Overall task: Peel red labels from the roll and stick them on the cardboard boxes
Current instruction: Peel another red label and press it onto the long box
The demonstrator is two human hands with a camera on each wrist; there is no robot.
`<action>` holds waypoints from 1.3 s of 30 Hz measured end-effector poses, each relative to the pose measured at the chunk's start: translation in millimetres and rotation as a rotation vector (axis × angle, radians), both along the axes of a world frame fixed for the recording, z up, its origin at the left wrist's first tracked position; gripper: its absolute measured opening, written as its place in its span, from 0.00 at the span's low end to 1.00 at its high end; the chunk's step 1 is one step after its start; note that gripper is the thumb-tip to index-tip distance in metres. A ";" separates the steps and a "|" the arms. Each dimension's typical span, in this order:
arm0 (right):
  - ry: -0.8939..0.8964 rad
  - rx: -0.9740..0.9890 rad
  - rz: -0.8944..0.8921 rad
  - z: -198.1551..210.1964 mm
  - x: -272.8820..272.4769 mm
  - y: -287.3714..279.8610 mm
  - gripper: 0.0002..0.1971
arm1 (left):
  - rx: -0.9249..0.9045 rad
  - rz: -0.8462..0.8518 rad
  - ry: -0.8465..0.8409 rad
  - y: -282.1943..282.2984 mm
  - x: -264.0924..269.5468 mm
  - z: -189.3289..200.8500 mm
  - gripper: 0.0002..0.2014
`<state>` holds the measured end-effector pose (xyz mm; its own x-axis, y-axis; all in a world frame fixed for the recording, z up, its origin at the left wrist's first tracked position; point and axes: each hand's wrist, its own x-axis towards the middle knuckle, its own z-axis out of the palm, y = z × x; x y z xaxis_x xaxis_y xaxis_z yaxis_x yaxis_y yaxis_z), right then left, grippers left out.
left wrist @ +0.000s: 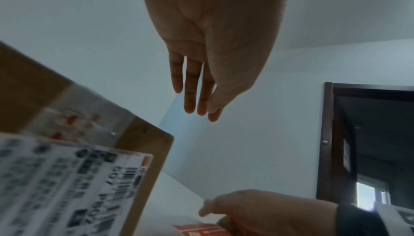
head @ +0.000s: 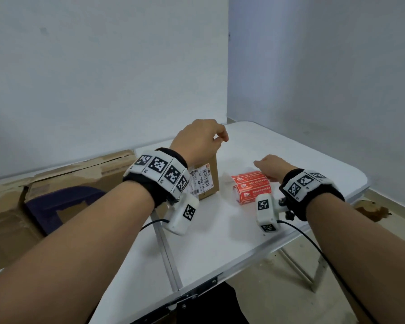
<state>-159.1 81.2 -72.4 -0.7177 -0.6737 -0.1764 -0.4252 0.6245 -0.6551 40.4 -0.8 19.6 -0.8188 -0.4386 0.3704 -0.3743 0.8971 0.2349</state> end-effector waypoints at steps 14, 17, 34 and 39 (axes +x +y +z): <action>-0.417 -0.626 -0.084 12.4 14.7 22.9 0.07 | 0.084 -0.054 -0.055 19.5 -37.1 -30.2 0.12; -0.406 -0.664 -0.116 14.9 17.5 25.7 0.08 | 0.095 -0.049 -0.029 25.0 -44.5 -38.1 0.11; -0.487 -0.814 -0.158 16.2 27.4 32.9 0.07 | -0.003 -0.017 0.099 36.2 -65.5 -53.5 0.12; -0.478 -0.823 -0.132 19.4 32.7 34.8 0.06 | -0.067 -0.035 0.089 34.7 -68.2 -56.9 0.12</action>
